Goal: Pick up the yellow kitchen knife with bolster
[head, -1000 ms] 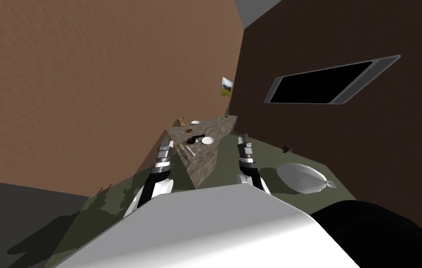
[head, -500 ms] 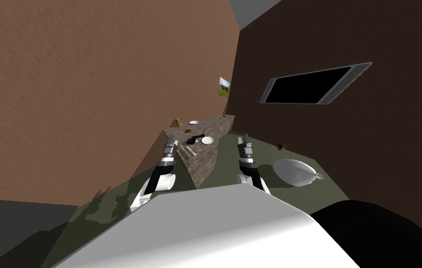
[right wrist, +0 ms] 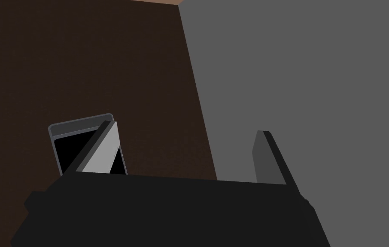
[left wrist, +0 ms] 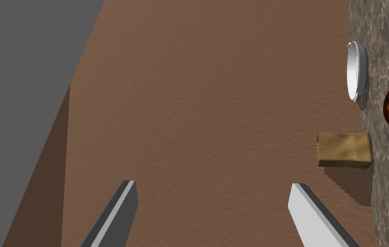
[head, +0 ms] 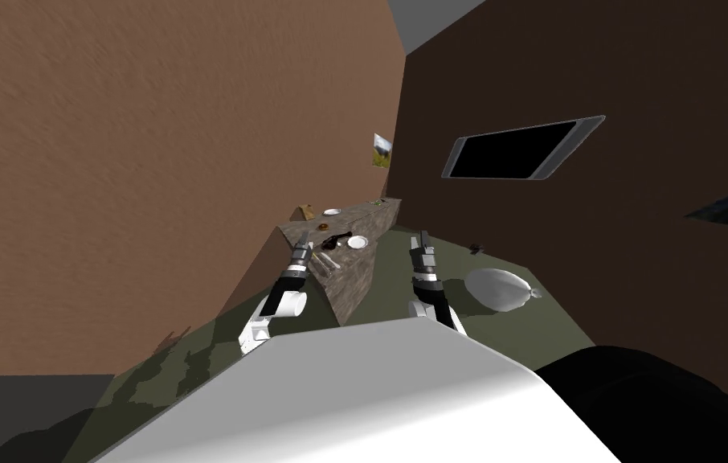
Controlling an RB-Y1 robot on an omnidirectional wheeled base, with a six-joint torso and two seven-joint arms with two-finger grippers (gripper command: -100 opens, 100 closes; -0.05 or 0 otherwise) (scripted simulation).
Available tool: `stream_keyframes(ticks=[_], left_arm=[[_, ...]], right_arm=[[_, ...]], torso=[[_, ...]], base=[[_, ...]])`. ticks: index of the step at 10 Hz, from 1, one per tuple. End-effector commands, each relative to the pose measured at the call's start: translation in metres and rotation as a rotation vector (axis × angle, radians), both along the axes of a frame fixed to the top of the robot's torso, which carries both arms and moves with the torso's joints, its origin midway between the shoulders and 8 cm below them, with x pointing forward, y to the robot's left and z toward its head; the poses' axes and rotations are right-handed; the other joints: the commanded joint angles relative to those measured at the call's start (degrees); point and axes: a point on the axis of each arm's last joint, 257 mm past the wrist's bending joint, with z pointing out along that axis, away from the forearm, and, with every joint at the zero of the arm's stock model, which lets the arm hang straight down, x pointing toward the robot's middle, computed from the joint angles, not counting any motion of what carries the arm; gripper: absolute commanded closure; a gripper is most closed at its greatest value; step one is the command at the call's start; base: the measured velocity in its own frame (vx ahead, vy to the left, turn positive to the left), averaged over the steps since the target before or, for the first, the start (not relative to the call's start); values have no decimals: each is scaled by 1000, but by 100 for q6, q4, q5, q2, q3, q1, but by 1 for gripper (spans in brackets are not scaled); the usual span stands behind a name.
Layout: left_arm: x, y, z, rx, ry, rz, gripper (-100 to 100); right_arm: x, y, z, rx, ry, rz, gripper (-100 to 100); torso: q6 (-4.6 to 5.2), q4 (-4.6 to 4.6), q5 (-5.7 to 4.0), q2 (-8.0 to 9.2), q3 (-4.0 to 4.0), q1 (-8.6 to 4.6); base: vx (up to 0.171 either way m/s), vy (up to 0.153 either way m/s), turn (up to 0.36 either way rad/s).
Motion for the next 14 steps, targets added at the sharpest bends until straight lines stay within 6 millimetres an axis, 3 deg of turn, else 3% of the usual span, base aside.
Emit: stream_keyframes(ticks=[1,5,6,10,11,13,14], left_arm=[[17,-2,-9,-3,45,-17,-100],[38,-8,-22,-3,117,-34,-100],[52,-11,-30,-6,154,-47,-100],[73,-18,-42,-2,231,-65,-100],[86,-21,-51,-4,272,-75,-100],[89,-24,-52,1,292,-79,-100],[103,-26,-59,0,331,-89,-100]], right_arm=[[0,0,0,0,0,0,0],[0,0,0,0,0,0,0],[0,0,0,0,0,0,0],[0,0,0,0,0,0,0],[0,0,0,0,0,0,0],[0,0,0,0,0,0,0],[0,0,0,0,0,0,0]], torso=[[0,0,0,0,0,0],[-1,0,1,0,0,4],[-2,0,-2,-1,0,-9],[-2,1,1,4,3,6],[-3,0,-1,-1,0,-8],[-2,0,0,-1,0,-3],[-3,0,-2,-1,-1,-12]], base=[[-18,88,-149],[-16,71,-71],[-13,71,-135],[-24,73,-83],[-15,62,-162],[-16,51,-42],[-16,70,-150]])
